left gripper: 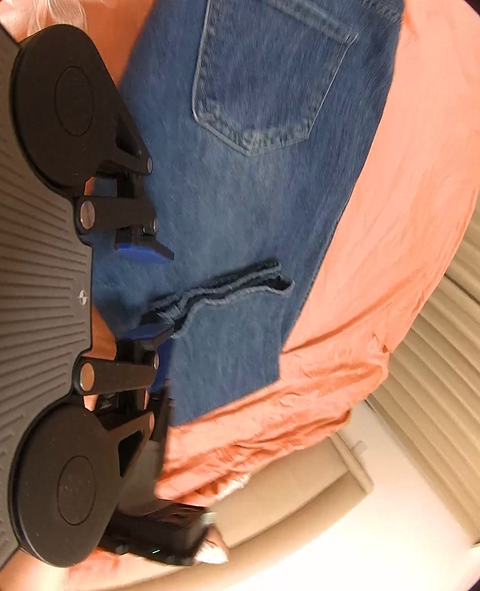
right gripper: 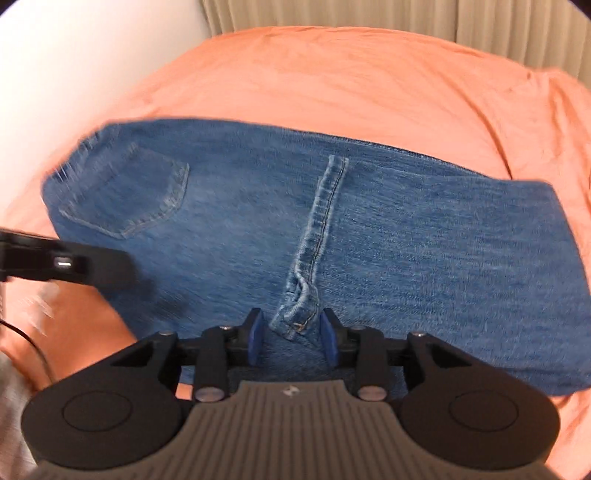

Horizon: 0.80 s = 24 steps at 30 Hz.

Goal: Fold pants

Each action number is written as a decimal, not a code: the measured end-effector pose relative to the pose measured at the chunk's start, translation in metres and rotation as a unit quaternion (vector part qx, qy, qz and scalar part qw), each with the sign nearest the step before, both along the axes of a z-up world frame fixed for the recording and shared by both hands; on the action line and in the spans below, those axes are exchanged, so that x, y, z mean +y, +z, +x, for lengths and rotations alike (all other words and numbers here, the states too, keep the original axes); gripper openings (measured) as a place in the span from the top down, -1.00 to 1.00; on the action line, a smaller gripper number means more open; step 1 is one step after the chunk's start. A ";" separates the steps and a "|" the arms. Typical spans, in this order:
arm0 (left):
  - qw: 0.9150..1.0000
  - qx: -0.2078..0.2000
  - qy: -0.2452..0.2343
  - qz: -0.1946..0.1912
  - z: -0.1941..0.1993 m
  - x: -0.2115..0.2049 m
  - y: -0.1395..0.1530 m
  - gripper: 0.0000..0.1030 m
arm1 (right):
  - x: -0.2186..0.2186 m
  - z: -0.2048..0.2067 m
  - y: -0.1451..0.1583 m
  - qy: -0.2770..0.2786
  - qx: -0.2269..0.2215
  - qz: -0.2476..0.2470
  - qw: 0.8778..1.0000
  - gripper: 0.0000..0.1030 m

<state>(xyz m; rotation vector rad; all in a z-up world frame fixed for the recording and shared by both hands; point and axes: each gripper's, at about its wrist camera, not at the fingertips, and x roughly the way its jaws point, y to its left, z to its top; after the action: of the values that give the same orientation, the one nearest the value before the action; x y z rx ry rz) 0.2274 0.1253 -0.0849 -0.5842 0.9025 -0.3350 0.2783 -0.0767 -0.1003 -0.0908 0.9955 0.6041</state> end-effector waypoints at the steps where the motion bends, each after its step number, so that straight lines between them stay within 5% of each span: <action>1: 1.000 0.002 0.006 -0.011 0.006 -0.001 -0.002 0.20 | -0.006 0.000 0.002 -0.009 0.007 0.014 1.000 0.32; 7: 0.999 0.017 0.026 -0.041 0.040 -0.015 -0.020 0.20 | -0.043 0.001 0.005 -0.076 0.006 0.062 0.995 0.23; 18: 0.996 0.062 0.046 -0.054 0.107 -0.035 -0.071 0.21 | -0.083 0.004 -0.019 -0.162 -0.050 0.066 0.983 0.20; 24: 0.999 0.032 0.034 -0.012 0.111 -0.048 -0.071 0.61 | -0.097 0.009 -0.019 -0.166 -0.083 0.042 0.982 0.14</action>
<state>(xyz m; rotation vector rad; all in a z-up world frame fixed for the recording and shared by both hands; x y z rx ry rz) 0.3385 0.0774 -0.1560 -0.6503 0.9389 -0.2665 0.2872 -0.1737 -0.1195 0.0968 0.7990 0.3255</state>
